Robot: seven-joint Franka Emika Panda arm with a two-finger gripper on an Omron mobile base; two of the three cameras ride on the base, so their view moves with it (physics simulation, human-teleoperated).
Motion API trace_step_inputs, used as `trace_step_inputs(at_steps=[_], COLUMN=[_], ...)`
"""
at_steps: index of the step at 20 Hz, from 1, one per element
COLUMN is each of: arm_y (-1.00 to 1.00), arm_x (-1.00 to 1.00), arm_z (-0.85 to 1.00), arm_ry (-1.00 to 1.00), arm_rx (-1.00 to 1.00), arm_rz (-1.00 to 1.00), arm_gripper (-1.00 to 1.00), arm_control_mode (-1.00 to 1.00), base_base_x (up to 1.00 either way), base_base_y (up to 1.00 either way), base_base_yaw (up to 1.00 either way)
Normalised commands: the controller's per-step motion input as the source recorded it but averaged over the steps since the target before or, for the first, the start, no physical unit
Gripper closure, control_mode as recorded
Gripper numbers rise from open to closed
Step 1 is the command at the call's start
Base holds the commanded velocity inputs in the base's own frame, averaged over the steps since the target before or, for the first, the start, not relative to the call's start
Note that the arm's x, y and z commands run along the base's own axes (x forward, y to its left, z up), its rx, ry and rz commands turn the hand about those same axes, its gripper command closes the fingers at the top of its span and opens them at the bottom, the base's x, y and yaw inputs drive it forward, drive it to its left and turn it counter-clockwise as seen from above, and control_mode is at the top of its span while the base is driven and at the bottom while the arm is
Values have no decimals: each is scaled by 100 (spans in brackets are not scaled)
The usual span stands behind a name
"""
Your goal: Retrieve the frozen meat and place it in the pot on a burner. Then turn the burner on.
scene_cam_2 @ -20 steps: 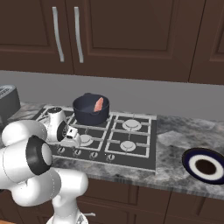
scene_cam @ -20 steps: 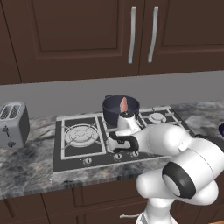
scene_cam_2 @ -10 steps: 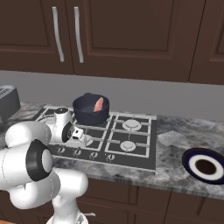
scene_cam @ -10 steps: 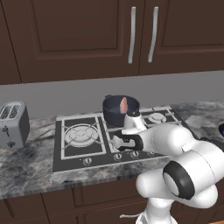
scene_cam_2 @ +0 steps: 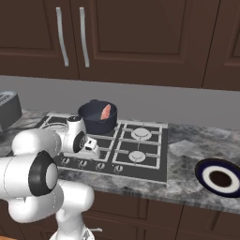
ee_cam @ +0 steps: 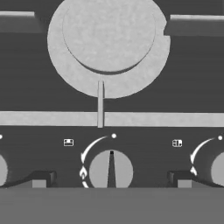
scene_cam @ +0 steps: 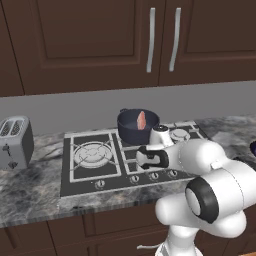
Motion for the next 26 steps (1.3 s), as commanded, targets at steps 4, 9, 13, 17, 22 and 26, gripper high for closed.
trace_step_inputs(at_steps=[4,9,13,17,22,26], arm_y=[-14,1,11,7,2,-1], arm_x=[0,1,6,7,2,0], arm_z=[-9,-14,-13,-7,-1,-11], arm_ry=[3,0,0,0,0,0], arm_rx=[0,0,0,0,0,0], arm_rz=[0,0,0,0,0,0], arm_gripper=[-100,-100,-100,-100,-100,-100], arm_control_mode=[-100,-100,-100,-100,-100,-100], base_base_x=[0,0,0,0,0,0], base_base_y=[0,0,0,0,0,0], base_base_yaw=[0,0,0,0,0,0])
